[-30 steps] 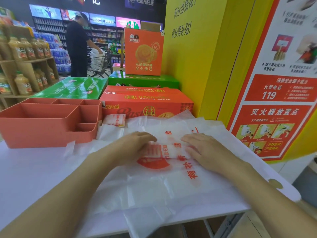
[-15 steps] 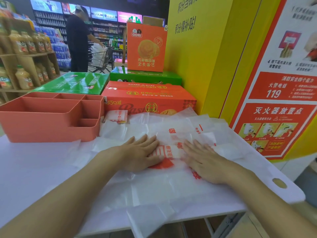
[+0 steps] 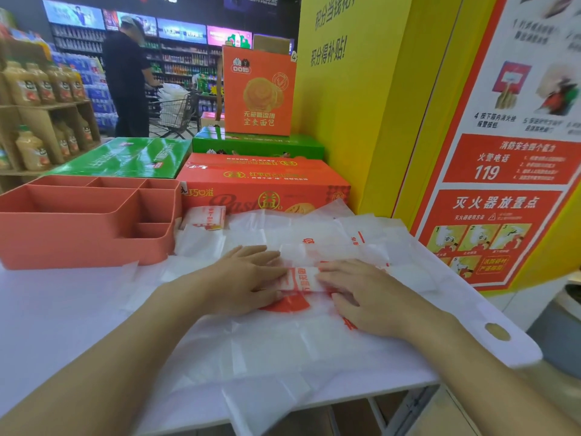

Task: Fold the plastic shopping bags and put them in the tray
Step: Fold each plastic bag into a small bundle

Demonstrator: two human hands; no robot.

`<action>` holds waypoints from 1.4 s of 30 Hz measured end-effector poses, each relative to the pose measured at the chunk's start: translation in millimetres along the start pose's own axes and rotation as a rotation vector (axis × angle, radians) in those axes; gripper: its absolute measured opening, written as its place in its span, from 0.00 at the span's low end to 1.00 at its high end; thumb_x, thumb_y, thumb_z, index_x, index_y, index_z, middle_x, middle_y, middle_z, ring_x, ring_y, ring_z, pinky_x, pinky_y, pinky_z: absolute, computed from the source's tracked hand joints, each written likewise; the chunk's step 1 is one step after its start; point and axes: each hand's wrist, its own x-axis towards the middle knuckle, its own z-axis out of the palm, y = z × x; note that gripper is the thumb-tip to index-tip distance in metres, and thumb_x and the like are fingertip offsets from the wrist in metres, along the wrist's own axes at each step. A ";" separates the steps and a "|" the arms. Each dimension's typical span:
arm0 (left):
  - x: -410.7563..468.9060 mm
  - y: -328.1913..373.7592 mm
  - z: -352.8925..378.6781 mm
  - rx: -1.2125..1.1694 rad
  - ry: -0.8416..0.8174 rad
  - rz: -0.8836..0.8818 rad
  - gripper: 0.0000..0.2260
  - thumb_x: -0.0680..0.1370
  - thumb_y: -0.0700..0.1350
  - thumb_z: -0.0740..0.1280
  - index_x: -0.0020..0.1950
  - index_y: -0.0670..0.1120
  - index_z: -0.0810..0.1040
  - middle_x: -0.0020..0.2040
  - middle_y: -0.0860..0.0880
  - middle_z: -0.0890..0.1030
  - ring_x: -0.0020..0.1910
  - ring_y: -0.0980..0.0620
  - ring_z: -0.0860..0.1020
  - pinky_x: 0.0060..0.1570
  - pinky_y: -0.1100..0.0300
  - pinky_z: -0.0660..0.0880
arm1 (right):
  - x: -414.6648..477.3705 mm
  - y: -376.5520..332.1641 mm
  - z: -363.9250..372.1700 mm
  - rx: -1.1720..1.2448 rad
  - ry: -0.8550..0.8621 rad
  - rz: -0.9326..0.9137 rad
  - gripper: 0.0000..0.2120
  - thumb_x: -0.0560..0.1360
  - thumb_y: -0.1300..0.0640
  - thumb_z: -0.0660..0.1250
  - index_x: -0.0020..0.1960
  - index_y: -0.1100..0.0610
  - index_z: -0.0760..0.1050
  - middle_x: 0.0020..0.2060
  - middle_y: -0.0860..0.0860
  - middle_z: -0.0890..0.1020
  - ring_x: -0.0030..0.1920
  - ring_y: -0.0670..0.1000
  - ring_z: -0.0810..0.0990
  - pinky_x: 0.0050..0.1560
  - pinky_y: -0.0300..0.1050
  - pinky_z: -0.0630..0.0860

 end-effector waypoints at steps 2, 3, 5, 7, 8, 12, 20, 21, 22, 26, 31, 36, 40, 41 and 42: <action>0.6 4.4 0.8 -0.011 0.070 0.023 0.28 0.78 0.64 0.53 0.77 0.59 0.66 0.76 0.57 0.64 0.74 0.51 0.60 0.74 0.52 0.60 | 2.1 -4.6 0.5 -0.008 0.018 -0.035 0.22 0.81 0.54 0.59 0.75 0.48 0.69 0.75 0.43 0.69 0.74 0.45 0.64 0.72 0.35 0.56; 0.2 5.8 0.0 -0.036 0.088 0.032 0.24 0.80 0.60 0.57 0.76 0.58 0.68 0.74 0.57 0.67 0.71 0.53 0.62 0.72 0.53 0.63 | 3.0 -6.7 -0.4 -0.008 0.023 -0.034 0.22 0.81 0.55 0.59 0.75 0.48 0.70 0.73 0.43 0.72 0.72 0.45 0.66 0.72 0.36 0.59; -1.0 7.7 -4.0 -0.064 0.095 0.024 0.22 0.81 0.52 0.61 0.75 0.57 0.69 0.73 0.58 0.70 0.70 0.54 0.66 0.69 0.55 0.67 | 3.8 -10.2 -2.6 -0.016 0.042 -0.021 0.21 0.80 0.56 0.59 0.73 0.47 0.71 0.69 0.44 0.75 0.69 0.47 0.70 0.69 0.43 0.68; -2.3 8.1 -9.7 -0.061 0.108 -0.029 0.22 0.80 0.50 0.61 0.75 0.58 0.69 0.70 0.56 0.74 0.68 0.52 0.71 0.65 0.55 0.71 | 4.2 -11.3 -5.2 -0.030 0.081 0.012 0.20 0.80 0.56 0.59 0.71 0.46 0.73 0.66 0.44 0.78 0.66 0.48 0.73 0.64 0.48 0.73; -3.1 7.5 -12.5 -0.056 0.126 -0.067 0.21 0.80 0.50 0.60 0.74 0.60 0.70 0.67 0.54 0.78 0.65 0.51 0.74 0.62 0.55 0.73 | 4.5 -11.2 -6.8 -0.033 0.106 0.031 0.19 0.80 0.55 0.59 0.70 0.45 0.74 0.65 0.43 0.79 0.64 0.48 0.75 0.62 0.49 0.74; -4.9 1.9 -20.2 -0.008 0.254 -0.155 0.15 0.80 0.55 0.60 0.65 0.60 0.77 0.50 0.53 0.84 0.51 0.49 0.80 0.45 0.57 0.76 | 7.5 -10.0 -15.0 -0.027 0.181 0.116 0.12 0.80 0.53 0.60 0.60 0.45 0.78 0.51 0.42 0.83 0.54 0.50 0.80 0.52 0.49 0.77; -4.2 -11.5 -27.8 0.074 0.349 -0.320 0.22 0.76 0.72 0.53 0.44 0.58 0.78 0.36 0.56 0.76 0.40 0.53 0.75 0.31 0.60 0.64 | 28.7 -4.0 -20.7 -0.099 0.185 0.259 0.12 0.81 0.47 0.56 0.50 0.50 0.76 0.43 0.49 0.83 0.48 0.56 0.79 0.50 0.52 0.76; -2.7 -14.1 -27.6 0.073 0.347 -0.339 0.22 0.77 0.72 0.53 0.42 0.57 0.77 0.37 0.56 0.76 0.40 0.53 0.76 0.30 0.61 0.63 | 31.4 -3.1 -19.6 -0.115 0.197 0.268 0.13 0.81 0.47 0.55 0.48 0.52 0.75 0.42 0.50 0.81 0.47 0.56 0.77 0.50 0.52 0.74; -1.1 -17.1 -26.5 0.067 0.345 -0.354 0.22 0.77 0.71 0.54 0.40 0.57 0.76 0.38 0.55 0.77 0.41 0.52 0.77 0.30 0.61 0.62 | 33.9 -1.9 -18.1 -0.137 0.211 0.272 0.15 0.81 0.47 0.53 0.46 0.53 0.74 0.40 0.50 0.80 0.46 0.56 0.75 0.51 0.53 0.73; 3.0 -30.1 -17.2 0.074 0.368 -0.341 0.18 0.79 0.66 0.59 0.51 0.56 0.82 0.48 0.54 0.79 0.49 0.51 0.78 0.39 0.58 0.69 | 44.1 6.0 -8.5 -0.223 0.197 0.289 0.19 0.80 0.45 0.48 0.55 0.50 0.76 0.49 0.48 0.80 0.53 0.55 0.74 0.58 0.54 0.69; 5.7 -35.3 -8.9 0.016 0.283 -0.237 0.15 0.79 0.56 0.68 0.65 0.57 0.79 0.61 0.53 0.78 0.61 0.48 0.75 0.59 0.53 0.71 | 45.9 16.6 0.7 -0.138 0.108 0.230 0.21 0.84 0.48 0.54 0.76 0.49 0.67 0.71 0.48 0.73 0.70 0.53 0.69 0.72 0.50 0.62; 12.1 -12.0 -2.8 -0.196 0.185 -0.058 0.18 0.85 0.51 0.58 0.75 0.58 0.70 0.76 0.59 0.68 0.75 0.56 0.67 0.74 0.58 0.61 | 50.8 3.5 -1.9 -0.054 0.028 0.115 0.23 0.87 0.50 0.49 0.81 0.48 0.59 0.80 0.43 0.60 0.81 0.46 0.53 0.80 0.46 0.46; 17.2 -2.6 7.7 -0.137 -0.038 -0.021 0.26 0.84 0.60 0.48 0.82 0.57 0.50 0.82 0.57 0.50 0.81 0.55 0.47 0.79 0.52 0.44 | 55.9 -21.7 4.2 -0.001 -0.146 0.011 0.26 0.86 0.44 0.45 0.83 0.46 0.48 0.82 0.43 0.48 0.81 0.46 0.42 0.81 0.51 0.40; 17.1 -4.1 8.5 -0.121 -0.080 -0.043 0.28 0.82 0.63 0.45 0.82 0.57 0.47 0.82 0.56 0.46 0.81 0.55 0.44 0.79 0.50 0.42 | 57.4 -24.1 8.7 -0.022 -0.193 0.027 0.27 0.86 0.43 0.44 0.83 0.47 0.45 0.82 0.44 0.45 0.81 0.47 0.40 0.81 0.53 0.40; 16.3 -5.6 7.1 -0.102 -0.128 -0.078 0.33 0.78 0.68 0.41 0.82 0.57 0.45 0.82 0.57 0.43 0.81 0.54 0.41 0.79 0.50 0.40 | 57.8 -24.5 12.6 -0.044 -0.234 0.055 0.28 0.86 0.43 0.43 0.83 0.48 0.43 0.82 0.45 0.44 0.81 0.49 0.38 0.81 0.55 0.40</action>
